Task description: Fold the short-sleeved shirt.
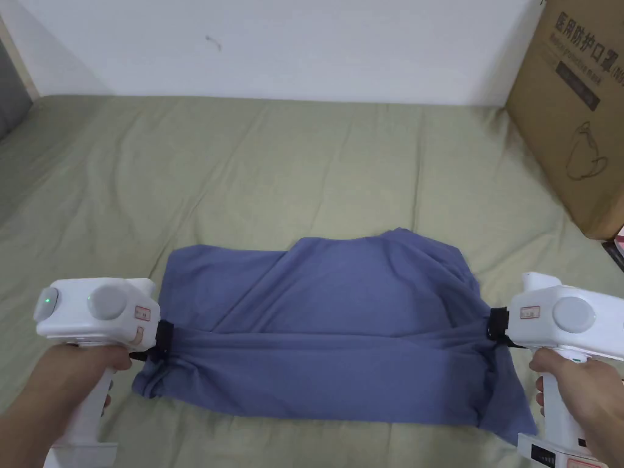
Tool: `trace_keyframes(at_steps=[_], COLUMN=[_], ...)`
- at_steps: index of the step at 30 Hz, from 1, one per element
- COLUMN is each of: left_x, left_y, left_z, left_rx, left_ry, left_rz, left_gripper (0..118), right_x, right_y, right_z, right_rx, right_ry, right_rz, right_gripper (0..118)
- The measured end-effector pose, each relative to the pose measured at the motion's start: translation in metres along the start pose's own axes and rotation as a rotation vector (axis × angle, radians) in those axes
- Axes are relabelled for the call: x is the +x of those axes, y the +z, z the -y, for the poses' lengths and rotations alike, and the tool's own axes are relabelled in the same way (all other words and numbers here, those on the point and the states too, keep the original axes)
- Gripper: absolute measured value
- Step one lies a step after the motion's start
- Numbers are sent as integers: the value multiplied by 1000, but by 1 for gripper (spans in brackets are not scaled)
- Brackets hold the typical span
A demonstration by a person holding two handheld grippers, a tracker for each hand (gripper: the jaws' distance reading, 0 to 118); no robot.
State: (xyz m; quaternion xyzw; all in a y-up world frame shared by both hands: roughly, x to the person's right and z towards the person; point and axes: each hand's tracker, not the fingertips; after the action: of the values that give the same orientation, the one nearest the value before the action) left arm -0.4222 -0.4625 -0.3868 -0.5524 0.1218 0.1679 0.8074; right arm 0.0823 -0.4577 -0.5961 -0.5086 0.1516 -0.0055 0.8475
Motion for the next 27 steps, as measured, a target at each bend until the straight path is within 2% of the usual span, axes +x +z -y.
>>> trace_keyframes(at_steps=[1,2,3,4,5,7,9,11,12,13,14,15,16,17,19,20,23,25,26,27], left_x=[1,3,6,6,11,27,40,61,65,72,78,83,79,78,63,57,29,8,-1,-10], left_y=[4,8,15,26,40,76,105,132,139,148,154,157,153,150,145,139,112,88,77,65], left_z=[5,8,14,22,33,65,97,138,152,169,181,191,198,202,205,203,195,179,171,162], left_rx=[38,63,93,146,226,445,623,774,815,844,865,868,861,847,776,722,604,478,417,385], left_ry=[-13,-24,-56,-91,-118,-164,-192,-222,-233,-246,-250,-243,-243,-243,-245,-225,-233,-171,-130,-98], left_rz=[-4,-45,-77,-81,-88,-98,-78,-80,-79,-90,-109,-153,-168,-159,-32,-26,-175,-164,-157,-165], left_gripper=[23,58,102,116,117,111,111,110,104,89,59,8,2,2,2,2,2,3,9,46], right_x=[0,1,1,0,-3,-12,-27,-32,-37,-41,-49,-51,-53,-55,-60,-61,-61,-57,-56,-53], right_y=[5,12,22,36,52,90,125,143,154,164,167,172,174,175,184,185,192,190,188,188], right_z=[2,3,6,12,20,42,74,116,134,151,166,177,186,195,204,205,213,215,215,214], right_rx=[35,58,78,122,195,346,480,662,712,743,743,731,731,760,753,735,736,716,707,695], right_ry=[20,38,56,75,92,155,231,318,357,373,364,358,350,342,370,373,383,383,384,379], right_rz=[-42,-46,-48,-79,-102,-130,-157,-131,-126,-113,-114,-134,-124,-89,-143,-141,-134,-127,-121,-105], right_gripper=[13,42,92,107,108,108,108,108,106,90,56,15,13,13,13,12,12,12,12,12])
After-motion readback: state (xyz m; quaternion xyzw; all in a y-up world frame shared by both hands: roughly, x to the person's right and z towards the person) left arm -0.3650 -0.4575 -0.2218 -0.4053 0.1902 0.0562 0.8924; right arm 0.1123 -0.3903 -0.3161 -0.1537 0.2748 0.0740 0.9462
